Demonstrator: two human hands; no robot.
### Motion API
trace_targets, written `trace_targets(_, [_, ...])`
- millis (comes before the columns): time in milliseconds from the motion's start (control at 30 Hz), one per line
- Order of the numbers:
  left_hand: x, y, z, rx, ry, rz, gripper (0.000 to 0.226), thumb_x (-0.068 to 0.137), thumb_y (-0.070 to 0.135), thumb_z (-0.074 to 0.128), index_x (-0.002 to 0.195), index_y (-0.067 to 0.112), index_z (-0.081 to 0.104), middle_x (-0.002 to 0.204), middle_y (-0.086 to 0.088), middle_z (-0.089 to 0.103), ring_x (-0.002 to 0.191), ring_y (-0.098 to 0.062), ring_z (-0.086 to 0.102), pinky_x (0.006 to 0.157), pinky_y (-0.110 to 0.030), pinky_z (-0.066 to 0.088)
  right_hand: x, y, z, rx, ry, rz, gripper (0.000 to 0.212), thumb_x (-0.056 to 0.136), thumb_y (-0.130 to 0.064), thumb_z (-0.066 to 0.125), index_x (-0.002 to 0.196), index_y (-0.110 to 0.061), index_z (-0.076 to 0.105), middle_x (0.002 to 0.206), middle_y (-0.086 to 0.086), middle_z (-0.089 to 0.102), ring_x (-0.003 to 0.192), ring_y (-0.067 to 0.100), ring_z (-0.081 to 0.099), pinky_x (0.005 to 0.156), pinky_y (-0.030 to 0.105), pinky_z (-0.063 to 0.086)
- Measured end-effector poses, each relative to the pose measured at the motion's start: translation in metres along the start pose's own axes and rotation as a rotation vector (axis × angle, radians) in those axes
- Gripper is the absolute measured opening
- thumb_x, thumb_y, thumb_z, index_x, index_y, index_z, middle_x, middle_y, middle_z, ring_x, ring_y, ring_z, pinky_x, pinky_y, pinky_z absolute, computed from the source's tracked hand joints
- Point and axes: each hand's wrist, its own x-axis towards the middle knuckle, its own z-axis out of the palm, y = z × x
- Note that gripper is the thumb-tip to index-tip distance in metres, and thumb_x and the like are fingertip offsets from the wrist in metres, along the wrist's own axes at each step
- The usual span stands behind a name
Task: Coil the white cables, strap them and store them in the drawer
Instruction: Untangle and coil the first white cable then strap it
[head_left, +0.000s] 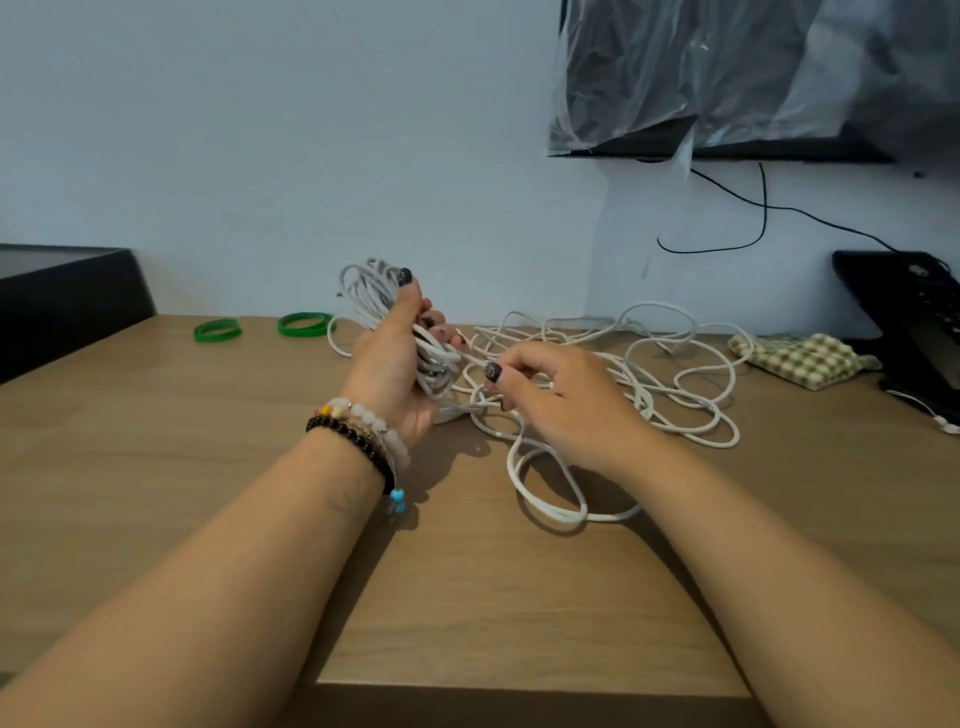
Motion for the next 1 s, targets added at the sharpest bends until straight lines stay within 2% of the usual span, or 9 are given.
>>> trace_targets(100, [0.003,0.007,-0.004,-0.069,-0.001,-0.013,0.032,0.099,0.034,0.05,0.074,0.015,0.045,0.05,0.006,0.044,0.04,-0.005,0.043,0.043,-0.018,0.042,0.0,0.003,-0.007,0.029,0.01,-0.016,0.022,0.094,-0.025,0.058,0.075,-0.034,0.064,0.066,-0.019,0.061,0.072,0.001,0.058,0.07,0.017,0.044])
trace_targets(133, [0.003,0.009,-0.004,-0.093,-0.003,-0.011,0.034,0.099,0.034,0.05,0.072,0.015,0.045,0.049,0.007,0.043,0.039,-0.004,0.042,0.043,-0.017,0.041,0.001,0.005,-0.01,0.005,0.029,-0.015,0.021,0.094,-0.026,0.058,0.075,-0.033,0.065,0.065,-0.018,0.062,0.07,0.001,0.059,0.068,0.016,0.045])
trace_targets(233, [0.004,0.015,-0.005,-0.147,-0.008,0.003,0.036,0.099,0.035,0.05,0.069,0.016,0.045,0.05,0.008,0.042,0.039,-0.004,0.042,0.042,-0.016,0.04,0.003,0.012,-0.019,-0.074,0.065,0.011,0.029,0.095,-0.032,0.055,0.069,-0.028,0.065,0.06,-0.008,0.062,0.059,0.005,0.058,0.069,0.033,0.051])
trace_targets(333, [0.003,0.013,-0.006,-0.141,-0.054,-0.01,0.034,0.099,0.034,0.051,0.071,0.015,0.046,0.052,0.008,0.042,0.04,-0.003,0.041,0.041,-0.016,0.04,0.002,0.015,-0.02,-0.208,0.093,0.017,0.038,0.096,-0.039,0.052,0.062,-0.024,0.061,0.055,-0.007,0.059,0.052,0.004,0.054,0.067,0.034,0.053])
trace_targets(500, [0.0,0.01,-0.005,-0.127,-0.229,-0.143,0.027,0.092,0.033,0.053,0.074,0.015,0.049,0.058,0.008,0.044,0.044,-0.002,0.043,0.043,-0.015,0.042,0.0,0.015,-0.014,-0.24,0.07,0.023,0.028,0.094,-0.039,0.056,0.086,-0.022,0.077,0.068,-0.009,0.067,0.068,0.011,0.061,0.07,0.038,0.055])
trace_targets(633, [-0.003,0.004,-0.004,0.105,-0.256,-0.15,0.023,0.092,0.029,0.054,0.074,0.016,0.047,0.057,0.008,0.044,0.044,-0.003,0.042,0.043,-0.016,0.041,0.0,0.016,-0.013,-0.176,0.206,-0.026,0.015,0.088,-0.033,0.067,0.094,-0.026,0.078,0.087,-0.01,0.075,0.084,0.009,0.066,0.077,0.036,0.056])
trace_targets(733, [-0.001,-0.004,-0.007,0.335,-0.201,-0.072,0.025,0.095,0.024,0.056,0.075,0.013,0.047,0.059,0.003,0.046,0.046,-0.006,0.045,0.045,-0.021,0.044,0.002,0.016,-0.014,-0.043,0.329,-0.069,0.009,0.084,-0.022,0.073,0.089,-0.02,0.079,0.081,-0.014,0.073,0.081,0.003,0.067,0.078,0.028,0.056])
trace_targets(867, [-0.001,-0.011,-0.009,0.505,-0.136,0.022,0.023,0.094,0.022,0.06,0.077,0.006,0.059,0.066,-0.004,0.063,0.06,-0.012,0.063,0.057,-0.023,0.055,0.002,0.013,-0.013,0.221,0.308,-0.07,0.018,0.082,-0.01,0.074,0.085,-0.027,0.075,0.065,-0.027,0.064,0.069,-0.007,0.064,0.067,0.011,0.05])
trace_targets(1000, [-0.001,-0.011,-0.008,0.632,-0.167,0.068,0.027,0.097,0.027,0.055,0.093,0.005,0.071,0.093,-0.006,0.076,0.088,-0.014,0.072,0.078,-0.026,0.056,0.001,0.01,-0.014,0.283,0.219,-0.067,0.02,0.085,-0.007,0.07,0.086,-0.027,0.074,0.064,-0.02,0.067,0.063,-0.005,0.06,0.062,0.014,0.048])
